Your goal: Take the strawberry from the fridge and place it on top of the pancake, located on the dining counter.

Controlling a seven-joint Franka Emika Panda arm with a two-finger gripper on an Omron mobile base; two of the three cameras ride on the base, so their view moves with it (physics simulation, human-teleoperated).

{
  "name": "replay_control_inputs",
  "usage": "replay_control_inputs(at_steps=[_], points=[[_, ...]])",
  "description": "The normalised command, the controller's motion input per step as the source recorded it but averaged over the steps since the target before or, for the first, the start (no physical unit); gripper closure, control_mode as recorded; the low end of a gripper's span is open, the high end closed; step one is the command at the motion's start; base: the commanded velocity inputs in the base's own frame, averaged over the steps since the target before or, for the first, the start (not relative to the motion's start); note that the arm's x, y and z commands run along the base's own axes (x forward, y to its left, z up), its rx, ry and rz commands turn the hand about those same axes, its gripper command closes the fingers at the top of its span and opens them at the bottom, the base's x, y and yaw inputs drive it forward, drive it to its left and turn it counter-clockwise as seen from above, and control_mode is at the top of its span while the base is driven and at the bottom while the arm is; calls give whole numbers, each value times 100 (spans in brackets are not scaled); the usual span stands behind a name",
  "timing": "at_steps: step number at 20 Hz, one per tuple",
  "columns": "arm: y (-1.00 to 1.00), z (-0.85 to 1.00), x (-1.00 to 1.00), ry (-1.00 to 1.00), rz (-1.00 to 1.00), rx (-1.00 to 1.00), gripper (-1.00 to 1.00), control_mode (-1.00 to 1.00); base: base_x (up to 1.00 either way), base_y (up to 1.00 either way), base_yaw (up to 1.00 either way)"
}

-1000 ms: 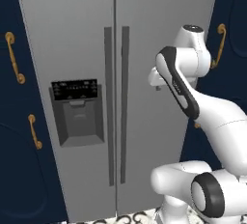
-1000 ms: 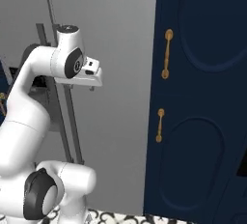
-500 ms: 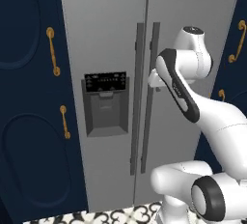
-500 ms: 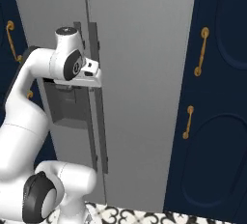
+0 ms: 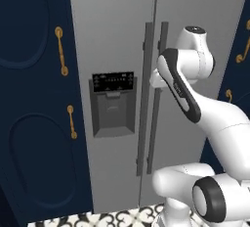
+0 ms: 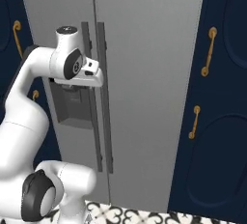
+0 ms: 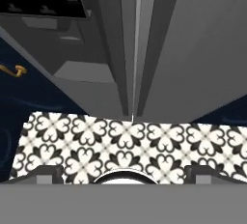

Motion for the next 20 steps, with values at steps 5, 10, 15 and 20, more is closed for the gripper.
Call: replay_control_inputs(at_steps=[5, 10, 15, 20], points=[[0, 0, 0, 0, 0, 0, -100, 100, -39, 0, 0], [0, 0, 0, 0, 0, 0, -100, 100, -24, 0, 0], [-2, 0, 41, -19, 0, 0, -100, -100, 0, 0, 0], [-8, 0, 84, -23, 0, 0, -100, -100, 0, 0, 0]])
